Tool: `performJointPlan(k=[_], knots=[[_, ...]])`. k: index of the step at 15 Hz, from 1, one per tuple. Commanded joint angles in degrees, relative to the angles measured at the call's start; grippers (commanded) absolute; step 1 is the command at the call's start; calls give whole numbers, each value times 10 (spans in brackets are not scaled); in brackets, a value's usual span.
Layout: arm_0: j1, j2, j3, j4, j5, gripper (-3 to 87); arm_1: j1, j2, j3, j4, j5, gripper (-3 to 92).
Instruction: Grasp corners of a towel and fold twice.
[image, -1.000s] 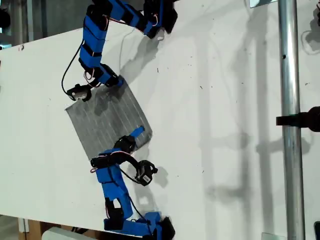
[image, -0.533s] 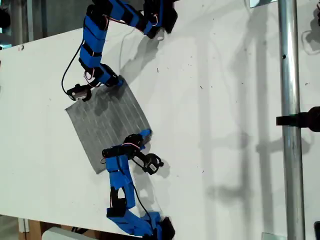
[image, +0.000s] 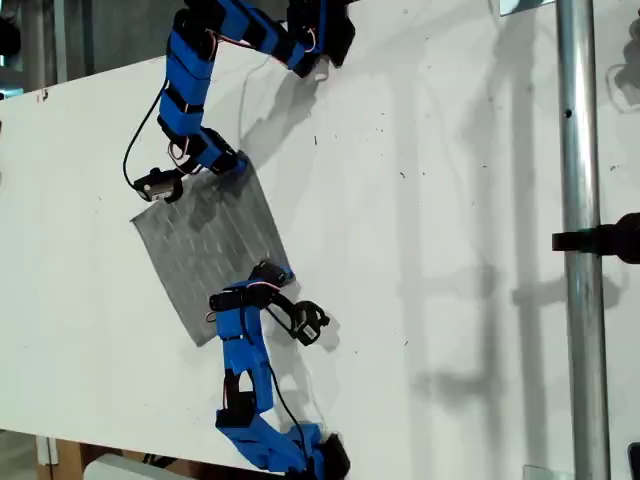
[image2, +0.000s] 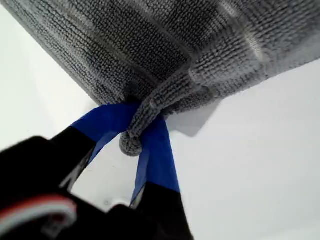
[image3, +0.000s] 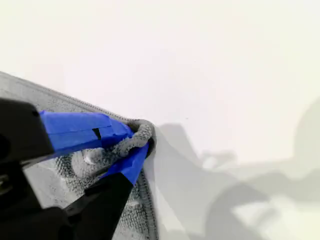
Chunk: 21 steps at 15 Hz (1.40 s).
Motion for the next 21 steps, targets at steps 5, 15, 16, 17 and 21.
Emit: performJointPlan(k=[5,15,16,17,21], knots=[[33,102,-1,107,-39,-30,-89,105,33,53,83,-2],[307,404,325,83,-258,-30,-471,489,187,156,389,-2],[326,416,339,82,-283,-30,-494,487,188,152,408,-2],[334,417,341,69,-289,-30,-503,468,181,132,410,-2],[240,459,354,54,-234,-30,-394,369,122,67,350,-2]])
